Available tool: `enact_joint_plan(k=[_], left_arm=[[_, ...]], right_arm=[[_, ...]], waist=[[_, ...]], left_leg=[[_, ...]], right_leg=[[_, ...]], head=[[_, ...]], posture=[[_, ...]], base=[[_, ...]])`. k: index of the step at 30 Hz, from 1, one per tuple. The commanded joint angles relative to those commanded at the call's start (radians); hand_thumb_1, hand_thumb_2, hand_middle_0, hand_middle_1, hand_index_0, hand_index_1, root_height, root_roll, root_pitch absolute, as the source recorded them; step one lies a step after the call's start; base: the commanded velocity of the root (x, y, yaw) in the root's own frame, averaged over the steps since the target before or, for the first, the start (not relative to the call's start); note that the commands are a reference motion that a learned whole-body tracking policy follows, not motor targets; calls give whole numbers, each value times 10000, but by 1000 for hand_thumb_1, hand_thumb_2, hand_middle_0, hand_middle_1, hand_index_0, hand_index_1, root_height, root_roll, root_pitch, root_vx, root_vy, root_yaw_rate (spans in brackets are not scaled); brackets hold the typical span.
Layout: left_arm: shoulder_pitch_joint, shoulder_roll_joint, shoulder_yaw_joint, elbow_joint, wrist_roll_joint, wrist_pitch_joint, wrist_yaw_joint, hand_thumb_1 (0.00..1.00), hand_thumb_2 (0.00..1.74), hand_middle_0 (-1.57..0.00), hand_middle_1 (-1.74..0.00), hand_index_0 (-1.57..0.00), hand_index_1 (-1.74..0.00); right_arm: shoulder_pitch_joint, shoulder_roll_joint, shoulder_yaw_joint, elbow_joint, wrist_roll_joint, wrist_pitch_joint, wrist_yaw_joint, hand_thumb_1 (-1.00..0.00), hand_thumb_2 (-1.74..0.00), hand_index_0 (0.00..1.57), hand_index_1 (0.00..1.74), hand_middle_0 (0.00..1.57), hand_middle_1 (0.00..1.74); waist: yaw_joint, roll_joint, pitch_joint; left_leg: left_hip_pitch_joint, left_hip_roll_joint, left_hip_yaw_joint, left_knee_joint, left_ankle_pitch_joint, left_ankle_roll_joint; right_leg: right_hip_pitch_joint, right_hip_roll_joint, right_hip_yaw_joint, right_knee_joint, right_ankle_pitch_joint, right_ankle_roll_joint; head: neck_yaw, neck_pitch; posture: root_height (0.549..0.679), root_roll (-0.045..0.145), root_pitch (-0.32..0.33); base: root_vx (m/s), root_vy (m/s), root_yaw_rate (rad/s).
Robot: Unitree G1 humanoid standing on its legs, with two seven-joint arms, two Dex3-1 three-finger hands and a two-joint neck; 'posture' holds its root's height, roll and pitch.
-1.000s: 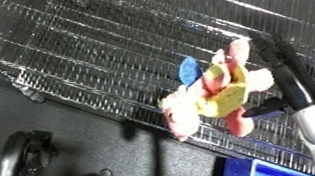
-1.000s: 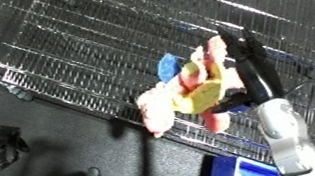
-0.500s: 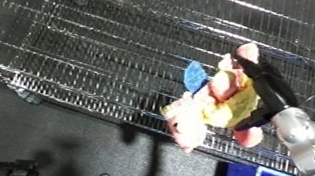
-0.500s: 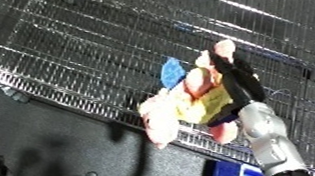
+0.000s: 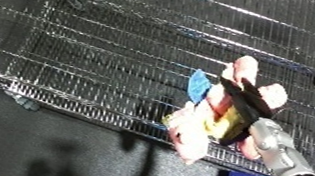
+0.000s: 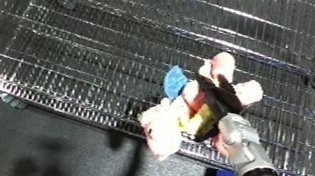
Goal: Pick up the object and place it into the box
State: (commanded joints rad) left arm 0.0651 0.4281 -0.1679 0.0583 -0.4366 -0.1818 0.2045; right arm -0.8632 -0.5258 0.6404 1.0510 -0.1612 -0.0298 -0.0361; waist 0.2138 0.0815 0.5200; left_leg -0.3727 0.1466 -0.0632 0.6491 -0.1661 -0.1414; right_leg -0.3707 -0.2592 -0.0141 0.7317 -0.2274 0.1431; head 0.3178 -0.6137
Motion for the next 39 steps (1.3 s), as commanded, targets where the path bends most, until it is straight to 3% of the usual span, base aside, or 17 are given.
enact_joint_plan(k=[7, 13, 26, 32, 39], left_arm=[[-108, -74, 124, 97, 17, -51, 99, 1000, 1740, -1570, -1740, -1570, -1740], [-144, 4, 178, 129, -146, -48, -1, 1000, 1740, -1570, -1740, -1570, -1740], [-260, 10, 296, 354, -247, 25, -12, 1000, 1740, -1570, -1740, -1570, -1740], [-241, -174, 664, 644, -153, 224, 75, 1000, 1740, -1570, -1740, -1570, -1740], [-91, -364, 927, 678, 87, 467, 92, 1000, 1740, -1570, -1740, -1570, -1740]], right_arm=[[-16, 281, -65, -101, -49, -3, -143, -700, -1218, 1099, 1218, 1099, 1218], [-5, 74, -244, -293, 62, 39, -223, -1000, -1740, 1570, 1740, 1570, 1740], [145, -258, -523, -1132, 116, 53, -367, -1000, -1740, 1570, 1740, 1570, 1740], [1633, -1296, -2321, -4854, 612, -154, -1094, -1000, -1740, 1570, 1740, 1570, 1740], [3864, -1727, -4785, -7444, 790, -162, -1708, -1000, -1740, 1570, 1740, 1570, 1740]], waist=[[-155, -55, 0], [-217, -75, 0], [-340, -108, 0], [-844, -281, -146], [-1430, -376, -341]], left_leg=[[208, 76, 112, -137, -27, -25], [327, 93, 126, -207, 2, -58], [501, 112, 160, -241, 49, -78], [960, 215, 274, -406, 101, -32], [1239, 318, 415, -392, 91, 0]], right_leg=[[115, 33, 10, -63, -79, -4], [179, 24, 40, -37, -144, -7], [335, 5, 49, 2, -181, -16], [745, 0, 73, -20, -242, -50], [946, 2, 169, 67, -315, -99]], head=[[-148, -84], [-79, -175], [-21, -238], [195, -161], [273, 104]], posture=[[633, 26, -58], [633, 28, -66], [632, 31, -83], [633, 32, -117], [631, 35, -145]], base=[[5, 4, -58], [-8, -8, -17], [-18, -4, -6], [-37, -9, -46], [-12, -2, -53]])
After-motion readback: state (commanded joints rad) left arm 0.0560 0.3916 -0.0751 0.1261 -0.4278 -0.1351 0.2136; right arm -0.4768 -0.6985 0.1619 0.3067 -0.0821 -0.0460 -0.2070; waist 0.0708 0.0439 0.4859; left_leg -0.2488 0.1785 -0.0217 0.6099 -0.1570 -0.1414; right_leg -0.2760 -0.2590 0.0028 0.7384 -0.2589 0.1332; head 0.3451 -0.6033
